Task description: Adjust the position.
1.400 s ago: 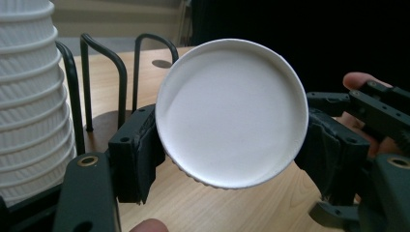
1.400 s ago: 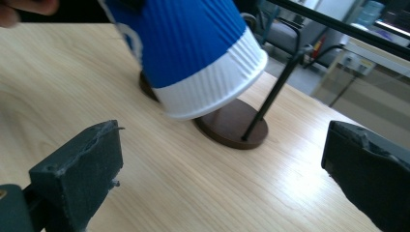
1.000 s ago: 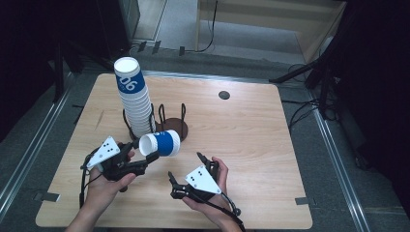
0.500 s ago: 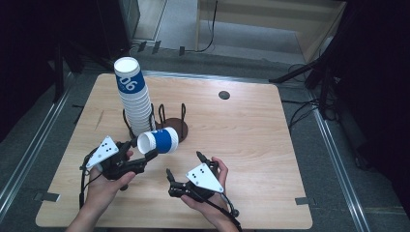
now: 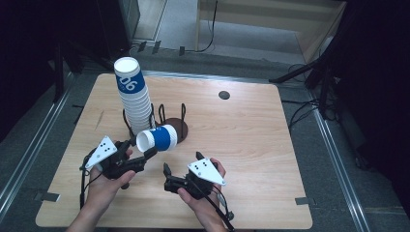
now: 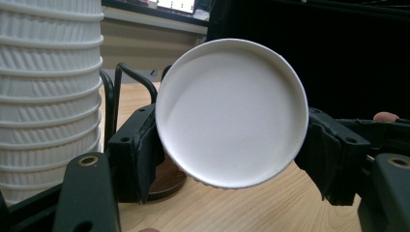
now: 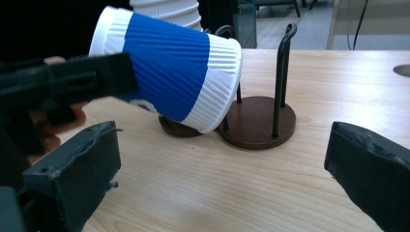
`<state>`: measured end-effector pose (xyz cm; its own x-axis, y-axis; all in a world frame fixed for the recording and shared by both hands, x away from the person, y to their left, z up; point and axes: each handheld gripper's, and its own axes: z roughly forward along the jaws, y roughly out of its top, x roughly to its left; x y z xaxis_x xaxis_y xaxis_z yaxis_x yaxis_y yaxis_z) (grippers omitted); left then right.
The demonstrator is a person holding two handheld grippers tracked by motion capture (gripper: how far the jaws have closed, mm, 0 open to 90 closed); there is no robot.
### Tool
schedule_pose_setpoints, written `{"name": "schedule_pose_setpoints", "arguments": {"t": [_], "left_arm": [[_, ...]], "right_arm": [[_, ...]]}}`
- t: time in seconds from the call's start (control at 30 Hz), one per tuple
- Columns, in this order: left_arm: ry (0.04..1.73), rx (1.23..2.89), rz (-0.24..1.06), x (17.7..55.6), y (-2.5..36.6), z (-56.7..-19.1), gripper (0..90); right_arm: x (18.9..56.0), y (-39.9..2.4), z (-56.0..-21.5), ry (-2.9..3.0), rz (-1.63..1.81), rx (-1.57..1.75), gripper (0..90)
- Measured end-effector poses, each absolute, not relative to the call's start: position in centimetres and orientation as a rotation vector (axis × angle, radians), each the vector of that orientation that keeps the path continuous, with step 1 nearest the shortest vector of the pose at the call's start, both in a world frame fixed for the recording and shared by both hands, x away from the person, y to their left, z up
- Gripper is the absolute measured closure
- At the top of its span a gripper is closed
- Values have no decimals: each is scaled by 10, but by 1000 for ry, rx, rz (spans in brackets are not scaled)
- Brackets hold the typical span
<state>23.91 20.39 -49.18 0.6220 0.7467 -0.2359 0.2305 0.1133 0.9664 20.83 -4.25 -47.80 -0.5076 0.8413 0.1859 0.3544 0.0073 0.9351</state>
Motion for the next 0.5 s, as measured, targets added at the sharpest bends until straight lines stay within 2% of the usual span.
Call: {"name": "schedule_pose_setpoints", "arguments": {"t": [0.5], "left_arm": [[866,1417,492,239,203,-493,293]], "right_arm": [[214,-36,-471,1676,1713,1611,5]]}}
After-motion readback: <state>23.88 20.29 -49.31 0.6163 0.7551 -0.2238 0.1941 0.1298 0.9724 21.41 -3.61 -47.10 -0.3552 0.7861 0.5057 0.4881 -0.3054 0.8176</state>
